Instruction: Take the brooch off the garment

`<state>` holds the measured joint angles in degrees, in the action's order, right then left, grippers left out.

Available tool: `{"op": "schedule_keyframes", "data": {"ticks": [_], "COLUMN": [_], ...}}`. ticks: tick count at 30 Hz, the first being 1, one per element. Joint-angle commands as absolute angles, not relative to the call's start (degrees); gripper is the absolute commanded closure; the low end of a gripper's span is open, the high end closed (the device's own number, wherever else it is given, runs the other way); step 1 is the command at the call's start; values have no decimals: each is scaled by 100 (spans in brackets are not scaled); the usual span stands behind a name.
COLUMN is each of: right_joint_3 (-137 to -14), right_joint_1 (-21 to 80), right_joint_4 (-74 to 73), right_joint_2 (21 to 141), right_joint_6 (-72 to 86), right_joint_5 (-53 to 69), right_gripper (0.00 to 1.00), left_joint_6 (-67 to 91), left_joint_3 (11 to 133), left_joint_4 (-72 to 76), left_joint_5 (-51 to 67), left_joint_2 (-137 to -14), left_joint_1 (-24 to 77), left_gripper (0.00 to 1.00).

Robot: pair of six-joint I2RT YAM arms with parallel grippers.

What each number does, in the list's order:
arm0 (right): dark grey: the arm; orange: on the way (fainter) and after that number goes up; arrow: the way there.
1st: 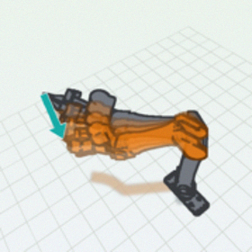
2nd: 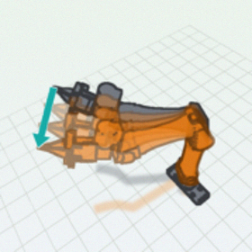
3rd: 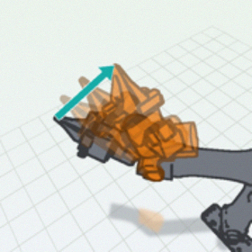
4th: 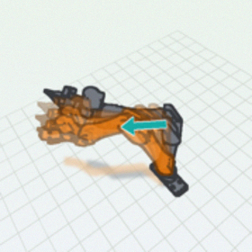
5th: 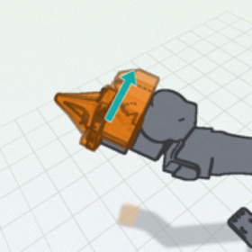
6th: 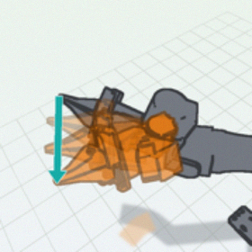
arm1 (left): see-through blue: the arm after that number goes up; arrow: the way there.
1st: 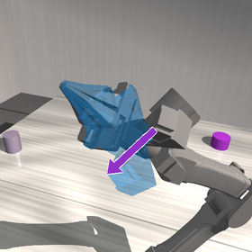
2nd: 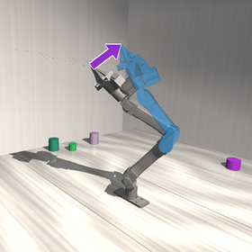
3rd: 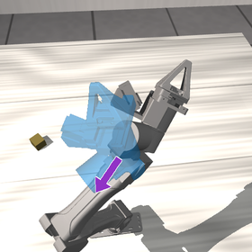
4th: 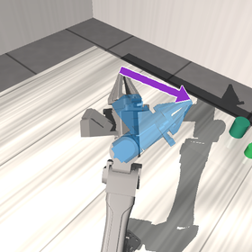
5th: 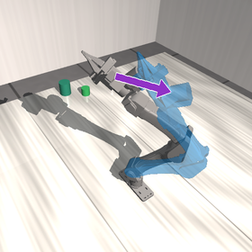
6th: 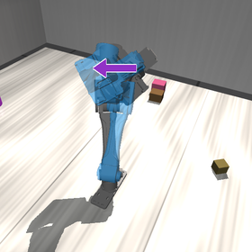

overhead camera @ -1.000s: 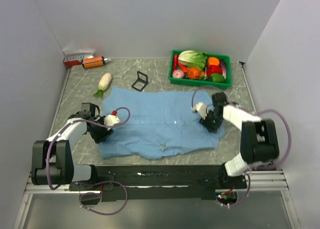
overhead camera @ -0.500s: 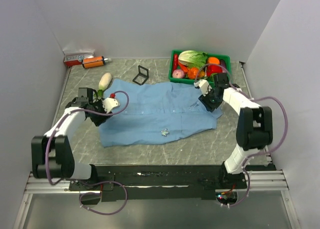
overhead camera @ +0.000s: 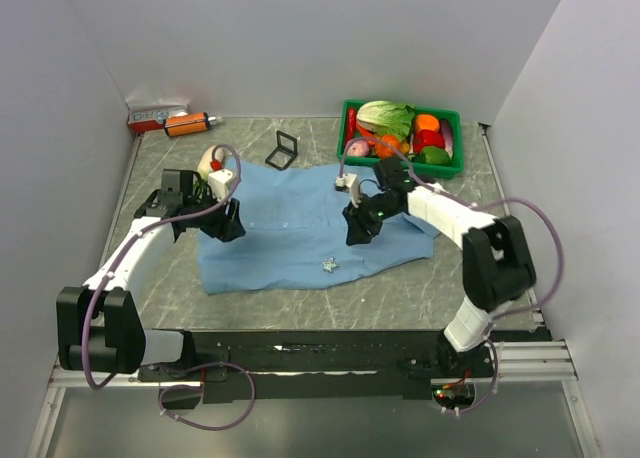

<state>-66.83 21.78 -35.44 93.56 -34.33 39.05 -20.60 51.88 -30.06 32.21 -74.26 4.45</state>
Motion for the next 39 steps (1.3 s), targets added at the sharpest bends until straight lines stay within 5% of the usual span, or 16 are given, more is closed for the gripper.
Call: {"op": "schedule_keyframes", "data": {"ticks": [1,15,30,36,39], "right_joint_3": [-7014,-7919,-7892,-8217,-8630], "right_joint_1": [2451,2777,2962,3050,2849], "right_joint_4": [-3420,-4288,-4527,-4832,-5359], "right_joint_2": [9939,11302,11311,11496,11522], "right_joint_6": [-2585,-2769,-2962,-2936,-2665], "right_joint_5": [4728,4914,4553,4465,4727], "right_gripper": [52,54,64,99,100], "left_joint_6": [-63,-211,-237,-553,-939], "left_joint_3": [5142,4852,4746,4720,4711], "left_joint_4": [-2040,-2267,-2083,-2074,-2039], "left_joint_5": [3683,3366,3419,3604,3551], "left_joint_2": [-7366,-6891,-6847,-6829,-6689], "left_joint_1": [439,360,299,308,465], "left_gripper": [41,41,41,42,42]}}
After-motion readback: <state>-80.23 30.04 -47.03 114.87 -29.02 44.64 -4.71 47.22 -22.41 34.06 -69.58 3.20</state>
